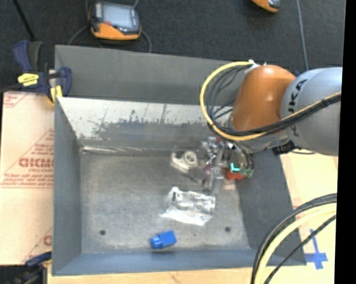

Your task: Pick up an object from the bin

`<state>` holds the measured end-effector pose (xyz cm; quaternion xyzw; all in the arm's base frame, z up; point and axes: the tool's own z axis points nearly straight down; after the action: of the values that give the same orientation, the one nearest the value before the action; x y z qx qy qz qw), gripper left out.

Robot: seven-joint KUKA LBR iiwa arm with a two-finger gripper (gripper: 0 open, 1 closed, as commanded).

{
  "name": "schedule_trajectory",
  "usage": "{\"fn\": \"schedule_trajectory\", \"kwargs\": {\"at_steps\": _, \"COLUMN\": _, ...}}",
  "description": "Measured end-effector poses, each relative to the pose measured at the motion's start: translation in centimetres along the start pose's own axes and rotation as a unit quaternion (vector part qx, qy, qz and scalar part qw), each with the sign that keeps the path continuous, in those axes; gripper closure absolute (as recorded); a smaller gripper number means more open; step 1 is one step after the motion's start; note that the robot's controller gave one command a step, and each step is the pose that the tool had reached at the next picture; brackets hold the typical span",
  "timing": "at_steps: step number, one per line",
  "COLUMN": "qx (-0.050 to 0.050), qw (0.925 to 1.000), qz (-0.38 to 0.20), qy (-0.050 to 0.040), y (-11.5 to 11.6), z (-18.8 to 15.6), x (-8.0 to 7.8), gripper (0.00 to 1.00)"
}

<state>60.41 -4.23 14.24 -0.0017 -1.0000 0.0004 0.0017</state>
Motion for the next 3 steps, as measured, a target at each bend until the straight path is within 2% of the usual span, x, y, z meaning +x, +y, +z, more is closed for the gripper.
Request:
{"fn": "schedule_trajectory", "kwargs": {"at_steps": 1, "qx": 0.001, "qw": 0.9841, "qz": -0.177, "qy": -0.0074, "y": -1.3, "z": 5.4, "x": 1.4, "gripper": 0.00}}
{"fn": "schedule_trajectory", "kwargs": {"at_steps": 2, "qx": 0.003, "qw": 0.9849, "qz": -0.173, "qy": -0.0112, "y": 1.0, "z": 6.2, "x": 5.2, "gripper": 0.00}}
{"fn": "schedule_trajectory", "kwargs": {"at_steps": 3, "qx": -0.001, "qw": 0.9826, "qz": -0.186, "qy": -0.0025, "y": 1.9, "z": 7.1, "x": 8.7, "gripper": 0.00}}
